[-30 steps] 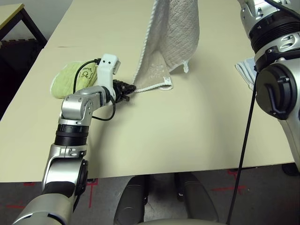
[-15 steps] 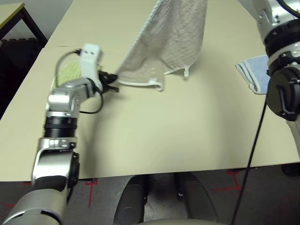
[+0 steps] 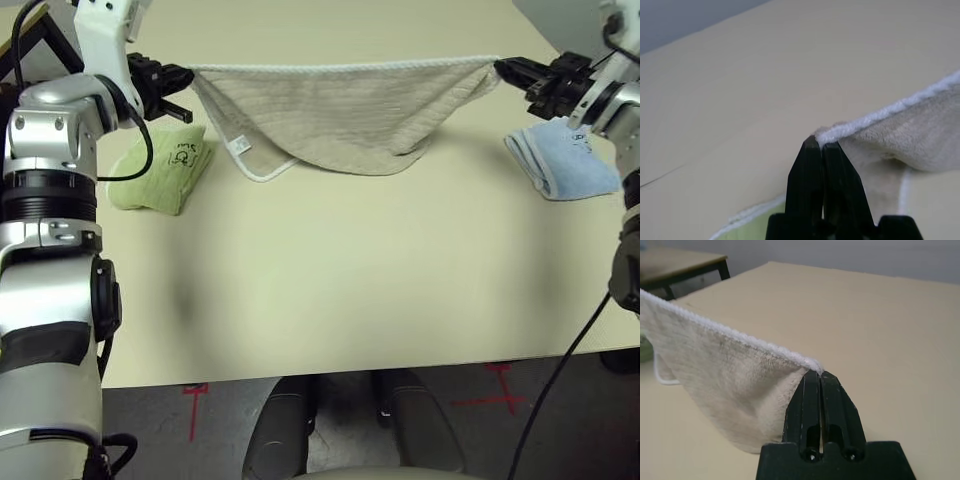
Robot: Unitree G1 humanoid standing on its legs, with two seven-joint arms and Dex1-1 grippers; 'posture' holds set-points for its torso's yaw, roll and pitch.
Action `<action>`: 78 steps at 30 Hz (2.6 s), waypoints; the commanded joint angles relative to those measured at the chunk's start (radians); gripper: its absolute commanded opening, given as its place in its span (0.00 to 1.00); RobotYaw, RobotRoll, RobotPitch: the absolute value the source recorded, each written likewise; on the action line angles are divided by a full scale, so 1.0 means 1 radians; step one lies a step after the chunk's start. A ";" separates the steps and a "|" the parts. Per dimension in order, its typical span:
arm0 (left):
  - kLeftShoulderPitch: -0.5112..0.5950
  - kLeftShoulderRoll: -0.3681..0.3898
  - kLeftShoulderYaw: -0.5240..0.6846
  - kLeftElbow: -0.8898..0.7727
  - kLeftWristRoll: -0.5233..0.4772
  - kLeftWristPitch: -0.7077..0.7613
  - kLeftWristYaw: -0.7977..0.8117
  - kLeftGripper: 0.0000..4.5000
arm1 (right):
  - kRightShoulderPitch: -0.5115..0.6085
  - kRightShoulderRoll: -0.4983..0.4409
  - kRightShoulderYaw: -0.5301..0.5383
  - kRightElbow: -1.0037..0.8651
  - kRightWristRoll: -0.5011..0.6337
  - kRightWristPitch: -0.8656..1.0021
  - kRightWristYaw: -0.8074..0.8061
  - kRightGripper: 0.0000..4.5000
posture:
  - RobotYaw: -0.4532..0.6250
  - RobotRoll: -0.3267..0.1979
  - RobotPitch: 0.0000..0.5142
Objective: Fold the towel and set it aside.
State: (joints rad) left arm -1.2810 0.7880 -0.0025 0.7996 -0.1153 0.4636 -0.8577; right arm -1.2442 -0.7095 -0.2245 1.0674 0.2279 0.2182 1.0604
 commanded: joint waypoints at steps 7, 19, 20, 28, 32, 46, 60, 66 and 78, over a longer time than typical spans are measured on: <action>0.091 0.097 -0.026 -0.059 -0.030 0.225 -0.279 0.01 | -0.016 -0.108 0.180 -0.029 -0.059 0.343 0.357 0.00 | 0.46 0.62 0.43; -0.118 -0.057 0.051 0.352 0.110 -0.378 0.379 0.01 | -0.202 0.088 0.184 0.192 -0.284 -0.375 -0.605 0.00 | 0.46 0.62 0.45; -0.141 -0.067 0.061 0.380 0.114 -0.443 0.432 0.01 | -0.221 0.095 0.174 0.202 -0.288 -0.422 -0.674 0.00 | 0.46 0.62 0.45; -0.167 -0.088 0.098 0.446 0.113 -0.736 0.414 0.01 | -0.219 0.110 0.067 0.221 -0.200 -0.636 -0.562 0.00 | 0.45 0.62 0.47; -0.044 -0.041 -0.009 0.440 0.193 -0.595 0.148 0.01 | -0.121 0.092 0.133 0.224 -0.242 -0.517 -0.280 0.00 | 0.44 0.62 0.49; 0.221 0.119 -0.212 0.156 0.294 -0.333 -0.467 0.01 | 0.034 -0.038 0.453 0.116 -0.472 -0.373 0.375 0.00 | 0.44 0.62 0.49; 0.333 0.284 -0.324 -0.147 0.184 -0.232 -0.757 0.01 | 0.035 -0.083 0.549 0.112 -0.558 -0.528 0.426 0.00 | 0.45 0.62 0.47; 0.376 0.414 -0.445 -0.299 0.028 -0.192 -0.757 0.01 | 0.042 -0.110 0.558 0.103 -0.550 -0.570 0.527 0.00 | 0.45 0.62 0.47; 0.384 0.536 -0.551 -0.399 -0.107 -0.193 -0.757 0.01 | 0.120 -0.305 0.918 -0.206 -0.099 -0.412 0.554 0.00 | 0.45 0.62 0.46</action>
State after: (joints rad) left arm -0.9074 1.2735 -0.5324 0.3898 -0.2337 0.2675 -1.6078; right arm -1.1538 -0.9454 0.6293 0.9118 0.0680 -0.2501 1.6095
